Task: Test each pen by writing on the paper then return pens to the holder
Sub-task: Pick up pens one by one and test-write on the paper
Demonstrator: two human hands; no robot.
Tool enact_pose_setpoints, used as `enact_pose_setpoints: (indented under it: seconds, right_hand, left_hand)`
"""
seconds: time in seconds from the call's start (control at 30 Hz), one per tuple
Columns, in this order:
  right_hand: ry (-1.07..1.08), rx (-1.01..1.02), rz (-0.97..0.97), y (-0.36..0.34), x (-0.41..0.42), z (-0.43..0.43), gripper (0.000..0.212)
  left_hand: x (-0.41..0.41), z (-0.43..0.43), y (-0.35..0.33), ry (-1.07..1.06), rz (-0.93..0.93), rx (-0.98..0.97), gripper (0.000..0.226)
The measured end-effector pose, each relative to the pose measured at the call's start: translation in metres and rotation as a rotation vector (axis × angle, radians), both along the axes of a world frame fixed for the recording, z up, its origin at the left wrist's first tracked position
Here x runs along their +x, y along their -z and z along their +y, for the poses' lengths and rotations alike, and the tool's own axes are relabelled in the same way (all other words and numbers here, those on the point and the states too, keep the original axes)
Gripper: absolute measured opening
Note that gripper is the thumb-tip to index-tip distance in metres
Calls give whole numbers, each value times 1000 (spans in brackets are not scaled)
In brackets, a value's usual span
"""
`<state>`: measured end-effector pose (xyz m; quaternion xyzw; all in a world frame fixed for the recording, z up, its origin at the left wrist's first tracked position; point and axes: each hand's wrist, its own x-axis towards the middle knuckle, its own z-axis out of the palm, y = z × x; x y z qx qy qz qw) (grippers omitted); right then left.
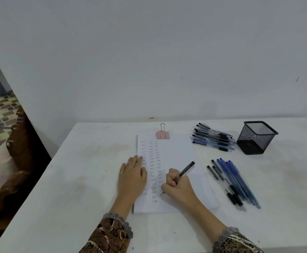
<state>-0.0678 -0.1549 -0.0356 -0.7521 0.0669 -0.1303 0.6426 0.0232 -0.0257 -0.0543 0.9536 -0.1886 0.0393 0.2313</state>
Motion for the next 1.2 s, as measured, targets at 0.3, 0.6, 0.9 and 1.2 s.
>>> enact_pose_setpoints:
  seconds: [0.3, 0.6, 0.9, 1.2]
  right_hand:
    - [-1, -26, 15, 2, 1, 0, 34]
    - [51, -22, 2, 2, 3, -2, 37]
    - [72, -18, -1, 4, 1, -3, 36]
    - [111, -29, 3, 3, 2, -4, 50]
  left_hand:
    - [1, 0, 1, 7, -3, 14, 48]
    - [-1, 0, -2, 10, 24, 3, 49]
    - [-2, 1, -4, 15, 35, 7, 48]
    - [-1, 1, -2, 14, 17, 13, 48]
